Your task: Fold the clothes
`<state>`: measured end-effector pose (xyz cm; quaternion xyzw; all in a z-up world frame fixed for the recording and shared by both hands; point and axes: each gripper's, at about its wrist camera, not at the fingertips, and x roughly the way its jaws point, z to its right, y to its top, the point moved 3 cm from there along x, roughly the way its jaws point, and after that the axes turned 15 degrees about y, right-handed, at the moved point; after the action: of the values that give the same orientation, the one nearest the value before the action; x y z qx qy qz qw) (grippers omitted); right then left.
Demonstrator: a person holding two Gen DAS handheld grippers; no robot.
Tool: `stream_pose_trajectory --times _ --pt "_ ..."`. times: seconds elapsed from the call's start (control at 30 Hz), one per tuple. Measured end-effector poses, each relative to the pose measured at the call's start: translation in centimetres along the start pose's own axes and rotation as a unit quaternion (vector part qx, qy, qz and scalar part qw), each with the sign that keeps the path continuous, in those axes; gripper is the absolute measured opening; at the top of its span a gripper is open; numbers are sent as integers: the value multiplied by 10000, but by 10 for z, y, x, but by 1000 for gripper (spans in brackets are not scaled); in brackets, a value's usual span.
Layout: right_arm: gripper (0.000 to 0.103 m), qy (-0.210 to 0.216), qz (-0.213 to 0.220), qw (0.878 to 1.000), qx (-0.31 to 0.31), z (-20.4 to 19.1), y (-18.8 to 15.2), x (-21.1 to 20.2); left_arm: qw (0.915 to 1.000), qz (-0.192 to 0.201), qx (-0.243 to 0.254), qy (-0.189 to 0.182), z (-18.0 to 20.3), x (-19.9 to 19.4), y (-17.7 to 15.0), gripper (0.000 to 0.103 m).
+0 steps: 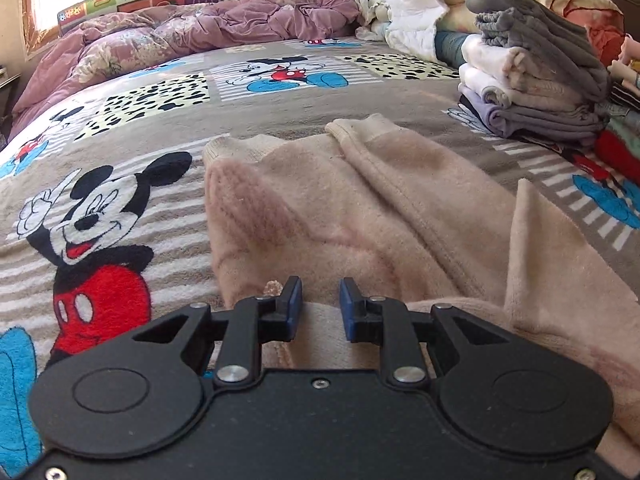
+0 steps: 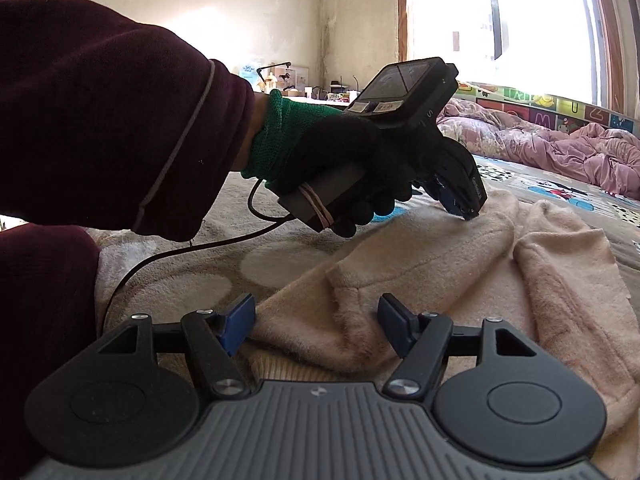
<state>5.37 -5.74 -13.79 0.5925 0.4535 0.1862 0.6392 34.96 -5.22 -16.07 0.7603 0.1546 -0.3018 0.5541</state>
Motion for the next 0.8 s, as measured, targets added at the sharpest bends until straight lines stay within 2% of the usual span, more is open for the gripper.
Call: stream_pose_trajectory --times 0.07,0.13,0.23,0.27,0.43,0.53,0.6,0.67,0.7,0.77,0.8 --pt "68 -17 39 10000 -8 -1 0 -2 9997 205 -124 77 -5 -21 8 19" --pt "68 -37 72 10000 -26 -1 -1 -3 9987 451 -225 -94 -5 -48 9 19" --pt "68 -41 78 10000 -35 -1 -1 -3 9976 606 -32 -345 9 -77 2 19" --pt "68 -41 77 10000 -33 -1 -1 -3 9975 591 45 -385 15 -77 -2 19" --pt "69 -44 74 10000 -43 -1 -1 -3 9985 193 388 -332 36 -30 -21 24" --pt "69 -38 63 10000 -19 1 -2 -3 9986 -76 200 -475 28 -26 -18 24" --pt "70 -33 41 10000 -39 1 -1 -2 9985 -71 255 -486 29 -27 -20 24" --pt "70 -44 33 10000 -61 0 -2 -2 9979 -230 123 -599 24 -29 -13 25" --pt "70 -45 40 10000 -60 0 -2 -2 9981 -145 10 -597 18 -33 -6 25" --pt "70 -50 54 9999 -70 -1 -2 -3 9979 276 -406 -433 0 -45 6 25" --pt "70 -49 56 9999 -74 -1 -3 -3 9969 270 -618 -396 -8 -42 9 25"
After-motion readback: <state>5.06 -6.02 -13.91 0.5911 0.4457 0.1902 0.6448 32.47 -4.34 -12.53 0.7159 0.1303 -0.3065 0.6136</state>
